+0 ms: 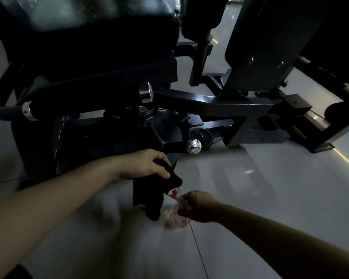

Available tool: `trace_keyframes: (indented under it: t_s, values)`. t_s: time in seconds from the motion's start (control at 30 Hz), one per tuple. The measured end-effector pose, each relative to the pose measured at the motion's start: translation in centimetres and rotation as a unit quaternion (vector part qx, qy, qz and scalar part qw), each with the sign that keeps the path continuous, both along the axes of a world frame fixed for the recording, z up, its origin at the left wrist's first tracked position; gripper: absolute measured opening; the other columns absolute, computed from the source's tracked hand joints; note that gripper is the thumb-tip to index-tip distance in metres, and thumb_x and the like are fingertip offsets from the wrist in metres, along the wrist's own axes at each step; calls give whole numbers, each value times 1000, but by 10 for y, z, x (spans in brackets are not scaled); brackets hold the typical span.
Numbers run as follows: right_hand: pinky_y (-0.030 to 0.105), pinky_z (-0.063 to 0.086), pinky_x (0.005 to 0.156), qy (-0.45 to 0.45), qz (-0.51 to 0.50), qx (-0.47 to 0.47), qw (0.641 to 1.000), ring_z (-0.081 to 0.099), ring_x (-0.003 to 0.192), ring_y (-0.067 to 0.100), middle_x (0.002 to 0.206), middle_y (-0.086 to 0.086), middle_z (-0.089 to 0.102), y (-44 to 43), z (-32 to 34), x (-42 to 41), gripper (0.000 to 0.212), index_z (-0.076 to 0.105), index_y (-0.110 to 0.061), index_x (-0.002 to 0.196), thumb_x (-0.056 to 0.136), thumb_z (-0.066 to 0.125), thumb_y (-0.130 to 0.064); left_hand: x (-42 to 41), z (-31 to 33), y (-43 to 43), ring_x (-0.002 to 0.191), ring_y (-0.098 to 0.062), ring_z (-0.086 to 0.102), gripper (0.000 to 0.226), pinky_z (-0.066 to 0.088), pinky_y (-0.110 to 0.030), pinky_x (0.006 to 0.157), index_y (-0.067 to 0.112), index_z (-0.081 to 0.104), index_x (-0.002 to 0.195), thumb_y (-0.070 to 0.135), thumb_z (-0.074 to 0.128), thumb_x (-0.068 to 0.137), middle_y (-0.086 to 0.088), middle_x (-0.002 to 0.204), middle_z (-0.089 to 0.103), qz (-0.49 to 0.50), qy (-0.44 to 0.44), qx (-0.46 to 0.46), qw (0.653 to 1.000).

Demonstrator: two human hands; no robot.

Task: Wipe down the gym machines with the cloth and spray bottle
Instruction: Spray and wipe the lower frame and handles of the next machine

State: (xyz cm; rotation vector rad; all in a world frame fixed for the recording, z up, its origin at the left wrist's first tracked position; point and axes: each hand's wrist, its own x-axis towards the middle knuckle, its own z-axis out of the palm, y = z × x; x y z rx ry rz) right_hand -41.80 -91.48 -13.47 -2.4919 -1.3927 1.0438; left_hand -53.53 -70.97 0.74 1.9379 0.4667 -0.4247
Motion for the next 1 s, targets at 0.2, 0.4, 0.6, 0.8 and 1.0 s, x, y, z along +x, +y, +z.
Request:
trace_keyframes:
  t_s: [0.2, 0.4, 0.6, 0.8, 1.0]
  values:
    - [24, 44, 74, -14, 104, -10, 994, 62, 95, 16, 107, 0, 65, -3, 19, -10, 30, 63, -21, 123, 99, 55, -38, 7, 1, -4, 99, -26, 69, 43, 59, -29, 76, 22, 69, 112, -8, 62, 82, -11, 114, 68, -12, -21, -8, 1000]
    - [30, 53, 74, -176, 137, 101, 969, 65, 86, 23, 102, 6, 66, -2, 59, -26, 34, 61, -15, 118, 101, 49, -41, 5, 1, -7, 99, -20, 74, 52, 59, -27, 77, 20, 46, 134, -3, 66, 92, -6, 115, 74, -7, -17, -63, 998]
    - [29, 51, 55, -190, 4, 410, 892, 59, 68, 11, 94, -6, 56, 0, 134, -28, 33, 48, -20, 105, 93, 50, -51, 4, 14, -4, 101, -32, 70, 27, 58, -33, 85, 4, 63, 119, 16, 64, 95, -23, 111, 72, 17, -56, -109, 992]
    - [29, 50, 51, -209, 9, 423, 882, 51, 68, 8, 108, -6, 50, 4, 146, -26, 36, 50, -19, 116, 92, 53, -46, 5, 23, -15, 109, -29, 67, 24, 49, -43, 105, 1, 69, 115, 11, 51, 102, -18, 114, 72, 61, -32, -247, 967]
    - [33, 52, 56, -147, -43, 500, 852, 57, 72, 12, 96, -2, 53, -6, 166, -1, 15, 52, -14, 105, 95, 53, -24, 2, 38, -8, 121, -32, 64, 48, 50, -45, 106, 13, 58, 133, 2, 70, 88, -18, 130, 65, 11, -41, -231, 972]
